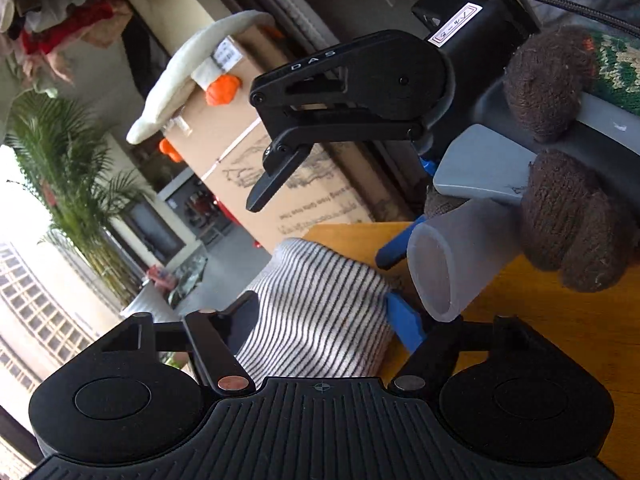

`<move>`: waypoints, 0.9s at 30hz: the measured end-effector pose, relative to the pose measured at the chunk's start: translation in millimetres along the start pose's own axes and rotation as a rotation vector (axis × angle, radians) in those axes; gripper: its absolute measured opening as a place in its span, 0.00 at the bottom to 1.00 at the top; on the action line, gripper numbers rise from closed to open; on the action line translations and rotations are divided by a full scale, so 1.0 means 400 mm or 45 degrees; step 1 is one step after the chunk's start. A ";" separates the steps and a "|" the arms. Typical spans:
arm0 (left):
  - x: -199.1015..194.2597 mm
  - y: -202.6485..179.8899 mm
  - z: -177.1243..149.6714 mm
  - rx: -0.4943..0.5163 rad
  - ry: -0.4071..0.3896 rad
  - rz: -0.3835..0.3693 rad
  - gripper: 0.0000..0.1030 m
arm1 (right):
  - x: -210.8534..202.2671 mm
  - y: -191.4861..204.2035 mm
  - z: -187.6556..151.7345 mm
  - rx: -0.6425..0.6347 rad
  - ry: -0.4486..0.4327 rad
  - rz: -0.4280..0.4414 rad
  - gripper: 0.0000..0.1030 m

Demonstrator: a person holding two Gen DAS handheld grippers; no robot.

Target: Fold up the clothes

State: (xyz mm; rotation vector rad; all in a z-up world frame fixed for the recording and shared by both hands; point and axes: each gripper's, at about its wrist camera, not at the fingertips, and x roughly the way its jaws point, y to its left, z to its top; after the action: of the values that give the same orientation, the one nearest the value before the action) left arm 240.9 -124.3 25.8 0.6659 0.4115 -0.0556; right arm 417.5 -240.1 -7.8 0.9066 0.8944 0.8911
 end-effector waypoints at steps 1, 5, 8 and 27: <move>0.008 -0.006 -0.002 0.029 -0.008 0.006 0.48 | 0.003 0.004 -0.007 -0.026 0.000 -0.006 1.00; 0.034 -0.013 -0.011 0.106 -0.036 0.029 0.43 | 0.003 0.019 -0.037 -0.123 0.021 -0.018 1.00; 0.050 0.001 -0.027 0.112 -0.024 0.028 0.43 | 0.000 0.027 -0.044 -0.137 0.011 -0.025 1.00; -0.138 0.374 -0.310 -0.905 0.123 0.074 0.81 | 0.126 0.221 -0.187 -0.793 0.056 -0.353 1.00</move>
State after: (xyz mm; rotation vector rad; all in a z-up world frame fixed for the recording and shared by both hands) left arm 173.3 64.7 47.5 -0.0219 0.4680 0.1740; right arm 346.0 -144.8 34.3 0.2199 0.6938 0.8743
